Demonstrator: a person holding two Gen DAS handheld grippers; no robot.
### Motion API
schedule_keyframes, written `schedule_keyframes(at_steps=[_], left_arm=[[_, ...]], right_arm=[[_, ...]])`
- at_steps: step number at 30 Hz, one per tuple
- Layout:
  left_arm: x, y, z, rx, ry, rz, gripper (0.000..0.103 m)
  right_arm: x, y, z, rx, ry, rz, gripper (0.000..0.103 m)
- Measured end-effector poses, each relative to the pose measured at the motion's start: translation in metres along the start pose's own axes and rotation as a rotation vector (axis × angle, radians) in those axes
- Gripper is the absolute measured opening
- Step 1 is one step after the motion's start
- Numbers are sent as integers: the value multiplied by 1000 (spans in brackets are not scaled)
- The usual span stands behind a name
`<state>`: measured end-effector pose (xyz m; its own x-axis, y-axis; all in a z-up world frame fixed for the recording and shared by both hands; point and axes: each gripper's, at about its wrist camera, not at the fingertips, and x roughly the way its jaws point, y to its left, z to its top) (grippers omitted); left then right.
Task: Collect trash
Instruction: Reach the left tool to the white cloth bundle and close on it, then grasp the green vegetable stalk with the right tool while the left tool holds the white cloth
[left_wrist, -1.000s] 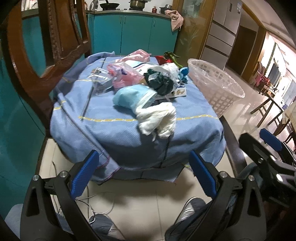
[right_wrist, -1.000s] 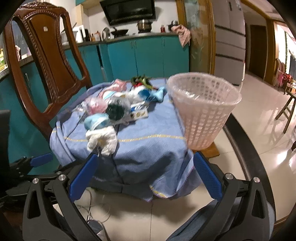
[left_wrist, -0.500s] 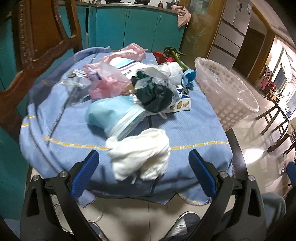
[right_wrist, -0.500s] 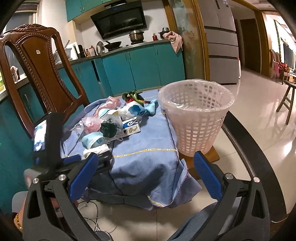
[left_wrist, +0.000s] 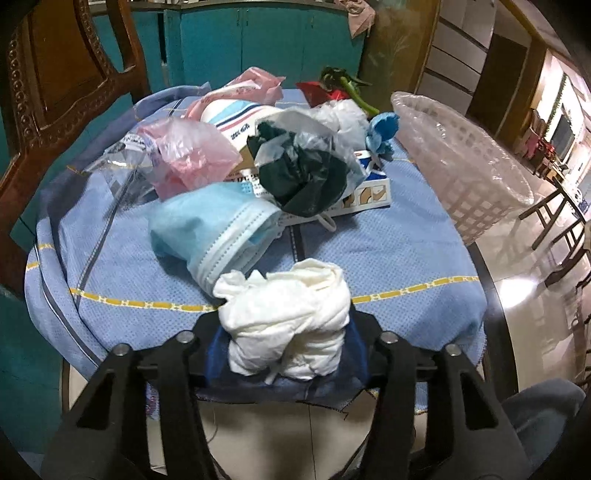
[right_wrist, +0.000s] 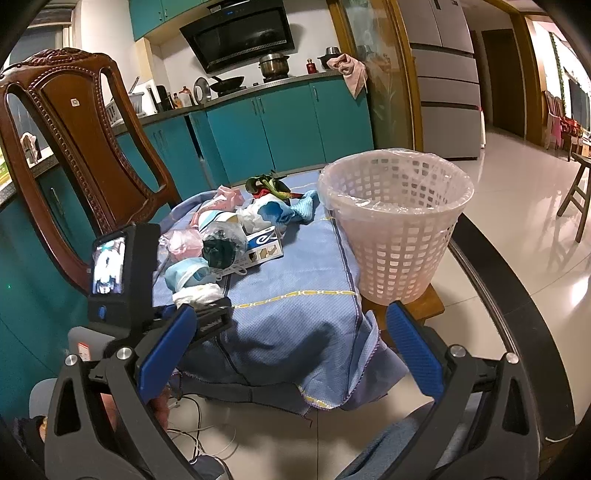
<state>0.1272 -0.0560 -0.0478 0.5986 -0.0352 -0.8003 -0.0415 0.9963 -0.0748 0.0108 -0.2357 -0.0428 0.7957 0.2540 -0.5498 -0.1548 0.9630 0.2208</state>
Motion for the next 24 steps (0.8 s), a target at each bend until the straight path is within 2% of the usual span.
schedule_keyframes(at_steps=[6,8,11,13,16,18,21,24], left_arm=[[-35,15,2,32,-49,-65,51],[-52,22,5,49,-90,-85,50],[-86,43,19,34,-201,-106,50],[-103,57,25,14,-261,-98,50],[-119,77,32,23,-340,-27,51],[-118,87,32,5,-356,-3,52],[-104,99,30,-50,-328,-20,52],[-96,104,28,-62,-304,-25,53]], right_arm=[[2,2,-1,-10,8,-6,100],[3,3,-1,-13,11,-4,100],[5,9,-1,-35,21,14,100],[9,16,2,-66,32,24,100],[26,29,11,-123,70,65,100],[40,38,21,-136,91,101,100],[70,53,37,-177,120,135,100],[101,63,53,-184,159,147,100]])
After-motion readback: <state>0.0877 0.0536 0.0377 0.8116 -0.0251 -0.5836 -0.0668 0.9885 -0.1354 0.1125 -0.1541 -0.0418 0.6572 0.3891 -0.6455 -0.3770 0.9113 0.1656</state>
